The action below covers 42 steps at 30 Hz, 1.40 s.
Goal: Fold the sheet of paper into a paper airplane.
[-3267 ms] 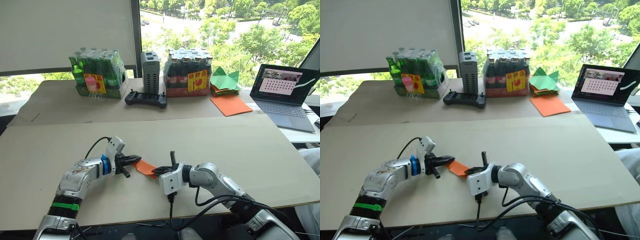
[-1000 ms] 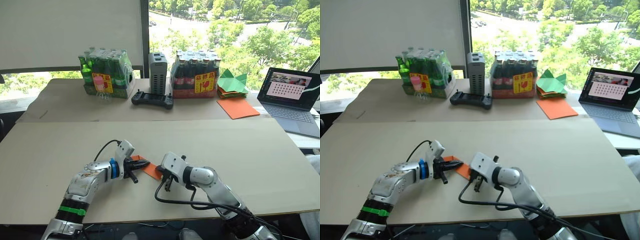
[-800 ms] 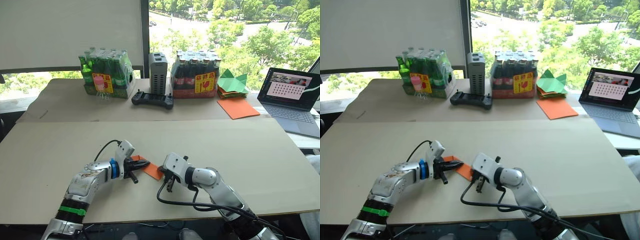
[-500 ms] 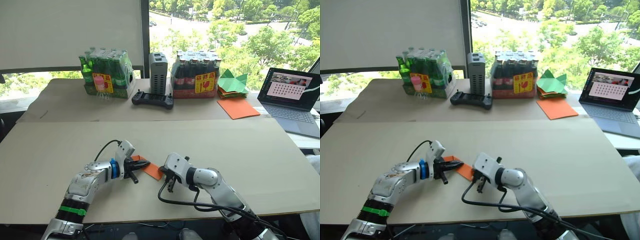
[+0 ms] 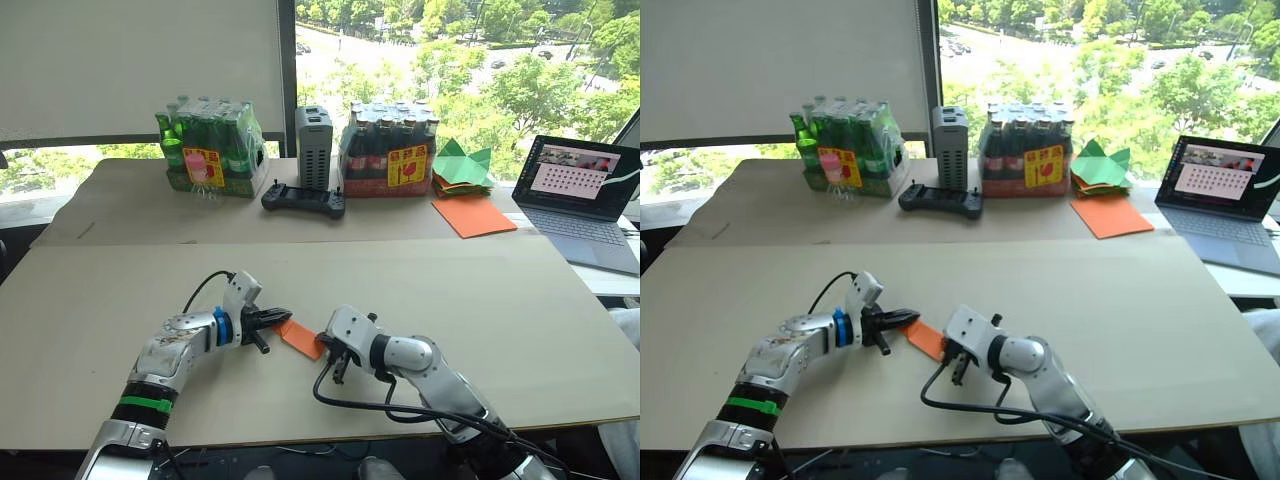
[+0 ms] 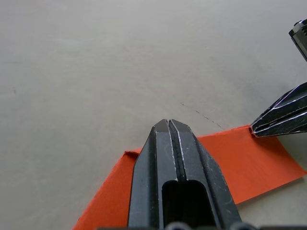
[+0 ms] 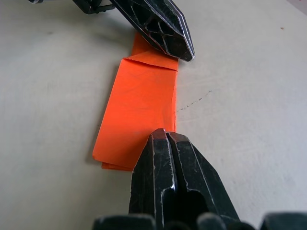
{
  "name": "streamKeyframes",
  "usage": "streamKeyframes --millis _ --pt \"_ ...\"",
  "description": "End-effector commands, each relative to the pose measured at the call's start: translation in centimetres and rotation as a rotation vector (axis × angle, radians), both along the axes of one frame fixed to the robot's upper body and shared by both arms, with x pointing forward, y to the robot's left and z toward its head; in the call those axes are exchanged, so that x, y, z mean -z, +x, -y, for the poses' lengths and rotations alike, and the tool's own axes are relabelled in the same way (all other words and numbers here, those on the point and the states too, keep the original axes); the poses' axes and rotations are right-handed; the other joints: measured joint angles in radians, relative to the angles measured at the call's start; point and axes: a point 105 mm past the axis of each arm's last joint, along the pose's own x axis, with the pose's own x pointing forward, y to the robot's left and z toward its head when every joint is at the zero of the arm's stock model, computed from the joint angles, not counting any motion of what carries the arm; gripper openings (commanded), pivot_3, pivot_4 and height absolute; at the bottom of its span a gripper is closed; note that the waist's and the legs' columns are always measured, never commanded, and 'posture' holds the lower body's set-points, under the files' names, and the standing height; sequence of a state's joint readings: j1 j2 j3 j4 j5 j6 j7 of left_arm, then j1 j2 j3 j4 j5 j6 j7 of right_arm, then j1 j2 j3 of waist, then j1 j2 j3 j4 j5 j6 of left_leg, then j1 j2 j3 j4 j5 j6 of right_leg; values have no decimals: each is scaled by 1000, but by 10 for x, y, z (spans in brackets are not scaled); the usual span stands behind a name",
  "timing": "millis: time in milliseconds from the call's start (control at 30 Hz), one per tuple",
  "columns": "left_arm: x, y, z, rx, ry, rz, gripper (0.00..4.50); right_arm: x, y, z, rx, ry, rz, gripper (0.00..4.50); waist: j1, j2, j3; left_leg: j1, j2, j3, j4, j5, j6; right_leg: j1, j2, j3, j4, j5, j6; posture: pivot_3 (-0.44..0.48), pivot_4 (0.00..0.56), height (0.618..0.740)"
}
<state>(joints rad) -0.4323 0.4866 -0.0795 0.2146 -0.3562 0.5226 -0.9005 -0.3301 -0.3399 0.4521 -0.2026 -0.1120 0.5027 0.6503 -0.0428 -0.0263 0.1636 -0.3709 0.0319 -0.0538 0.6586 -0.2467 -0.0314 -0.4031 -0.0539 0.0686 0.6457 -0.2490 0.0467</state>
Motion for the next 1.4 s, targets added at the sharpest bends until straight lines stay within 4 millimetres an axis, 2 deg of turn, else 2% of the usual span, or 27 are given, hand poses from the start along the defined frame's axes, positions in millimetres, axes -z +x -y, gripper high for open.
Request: streamKeyframes --millis 33,133,200,333,500,533,600,733,800,967,1100,1333,1400 --pt "18 -6 -18 -41 63 -51 0 31 0 18 68 -79 -111 20 -2 0 0 0 0 0 0 0 0 0 0 0 0 0 0 0 150 740" --pt "21 -11 -21 -44 67 -60 0 29 2 18 73 -74 -100 20 -3 0 0 0 0 0 0 0 0 0 0 0 0 0 0 0 150 740" --pt "18 -10 -26 -70 61 -53 0 19 7 15 82 -29 -64 20 -2 0 0 1 0 0 0 0 0 0 0 0 0 0 0 0 150 740" --pt "-6 5 -37 -169 -26 -25 0 -11 27 13 154 80 34 20 -4 0 0 1 0 0 0 0 0 0 0 0 0 0 0 0 150 740" --pt "-37 13 -39 -207 -112 16 0 -58 43 7 184 246 145 20 -5 -1 2 -5 1 0 0 0 0 -5 0 0 0 0 0 0 150 740" --pt "-43 12 -37 -199 -121 26 0 -69 43 4 173 282 171 20 -5 -1 2 -10 0 0 0 0 0 -10 0 0 1 4 -7 0 150 740" --pt "-53 10 -34 -179 -137 44 0 -89 43 1 154 350 215 20 -3 -1 2 -18 0 0 0 0 0 -19 0 0 2 6 -7 0 150 740" --pt "-75 8 -28 -166 -198 69 0 -119 35 -8 92 466 265 20 -2 -1 2 -21 0 -1 0 0 0 -22 0 0 1 6 -7 0 150 740" --pt "-83 5 -26 -158 -218 76 0 -126 26 -15 22 500 267 20 -2 -1 2 -22 -1 -1 0 0 0 -22 -2 0 1 6 -7 0 150 740" --pt "-102 -1 -27 -146 -260 86 0 -124 -4 -29 -173 511 211 20 -3 -1 2 -20 -1 -1 0 0 0 -21 -2 0 1 6 -6 0 150 740" --pt "-116 -11 -32 -119 -273 94 0 -106 -21 -34 -294 420 171 20 -6 -1 2 -20 -1 -1 0 0 0 -21 -1 0 1 6 -6 0 150 740" --pt "-117 -25 -52 -119 -217 89 0 -71 -19 -35 -323 303 85 20 -8 -1 2 -19 -1 0 0 0 0 -20 -1 0 1 6 -6 0 150 740" --pt "-118 -26 -57 -133 -207 92 0 -64 -15 -36 -319 282 71 609 -5 -2 2 -19 -1 0 0 0 0 -20 -1 0 1 6 -6 0 150 740"
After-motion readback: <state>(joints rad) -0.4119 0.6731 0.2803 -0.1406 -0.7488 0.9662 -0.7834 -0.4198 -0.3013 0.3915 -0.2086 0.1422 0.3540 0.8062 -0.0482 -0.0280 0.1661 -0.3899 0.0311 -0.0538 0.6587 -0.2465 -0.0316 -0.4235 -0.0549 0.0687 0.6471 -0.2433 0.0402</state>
